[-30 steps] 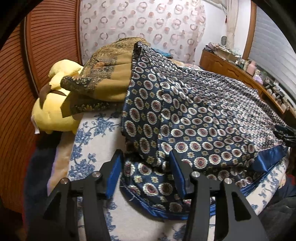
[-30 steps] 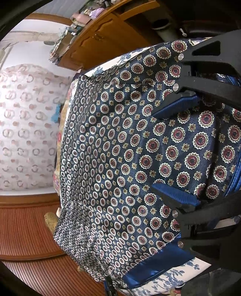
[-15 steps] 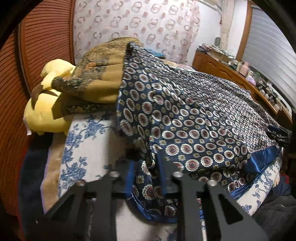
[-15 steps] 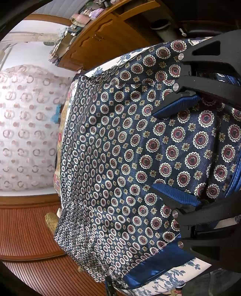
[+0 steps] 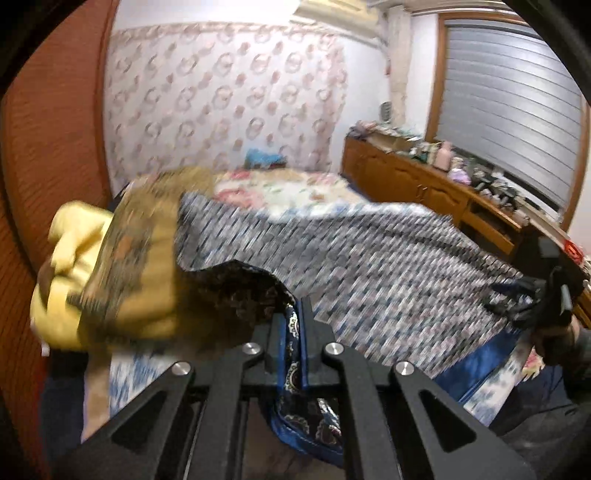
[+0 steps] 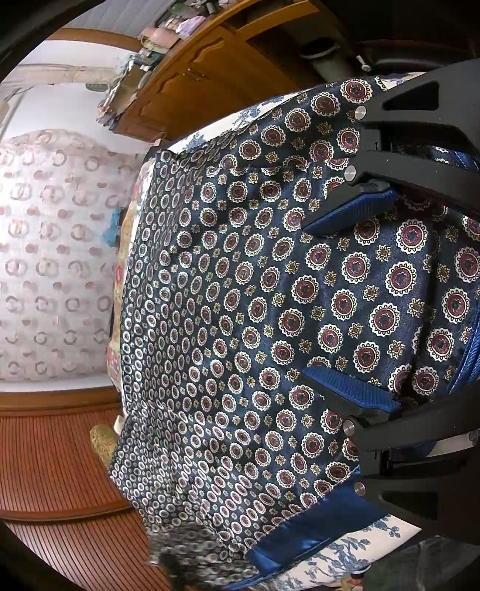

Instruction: Fold small clothes

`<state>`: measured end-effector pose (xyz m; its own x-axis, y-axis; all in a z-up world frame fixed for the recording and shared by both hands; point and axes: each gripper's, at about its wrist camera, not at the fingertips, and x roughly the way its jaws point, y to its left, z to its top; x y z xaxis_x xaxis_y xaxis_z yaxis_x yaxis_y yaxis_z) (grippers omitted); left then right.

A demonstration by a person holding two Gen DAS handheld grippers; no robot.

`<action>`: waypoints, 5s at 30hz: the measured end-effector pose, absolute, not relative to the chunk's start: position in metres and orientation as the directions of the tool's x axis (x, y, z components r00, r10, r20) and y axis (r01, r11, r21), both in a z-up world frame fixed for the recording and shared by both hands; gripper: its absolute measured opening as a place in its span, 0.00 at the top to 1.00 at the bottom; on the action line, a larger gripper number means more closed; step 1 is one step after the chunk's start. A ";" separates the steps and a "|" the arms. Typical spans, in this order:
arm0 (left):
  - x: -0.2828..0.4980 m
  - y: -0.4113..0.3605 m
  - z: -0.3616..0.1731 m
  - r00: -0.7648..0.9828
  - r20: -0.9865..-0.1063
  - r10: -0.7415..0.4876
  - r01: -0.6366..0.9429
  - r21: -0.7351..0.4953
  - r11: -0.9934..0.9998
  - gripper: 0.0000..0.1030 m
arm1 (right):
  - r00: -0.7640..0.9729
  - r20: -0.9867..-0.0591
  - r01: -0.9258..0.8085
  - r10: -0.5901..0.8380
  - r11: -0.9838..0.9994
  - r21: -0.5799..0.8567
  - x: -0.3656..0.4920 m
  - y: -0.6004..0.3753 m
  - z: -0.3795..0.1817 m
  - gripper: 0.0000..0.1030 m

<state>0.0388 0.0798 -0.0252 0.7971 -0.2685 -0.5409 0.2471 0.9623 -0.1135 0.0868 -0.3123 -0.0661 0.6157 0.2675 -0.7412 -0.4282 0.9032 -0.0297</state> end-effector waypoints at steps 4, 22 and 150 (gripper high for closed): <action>0.053 0.047 0.007 0.806 -0.487 -0.336 0.333 -0.096 0.938 0.97 | 0.617 -0.741 -0.426 0.267 0.904 -0.029 0.087 -0.311 -0.065 0.27; 0.108 -0.101 0.048 0.669 -0.476 -0.571 0.613 -0.080 0.786 0.97 | 0.727 -0.652 -0.301 0.215 0.953 -0.022 0.062 -0.366 -0.021 0.27; 0.082 -0.040 -0.069 0.670 -0.645 -0.367 0.386 -0.120 0.915 0.46 | 0.505 -0.812 -0.651 0.293 0.747 -0.135 0.153 -0.203 -0.060 0.40</action>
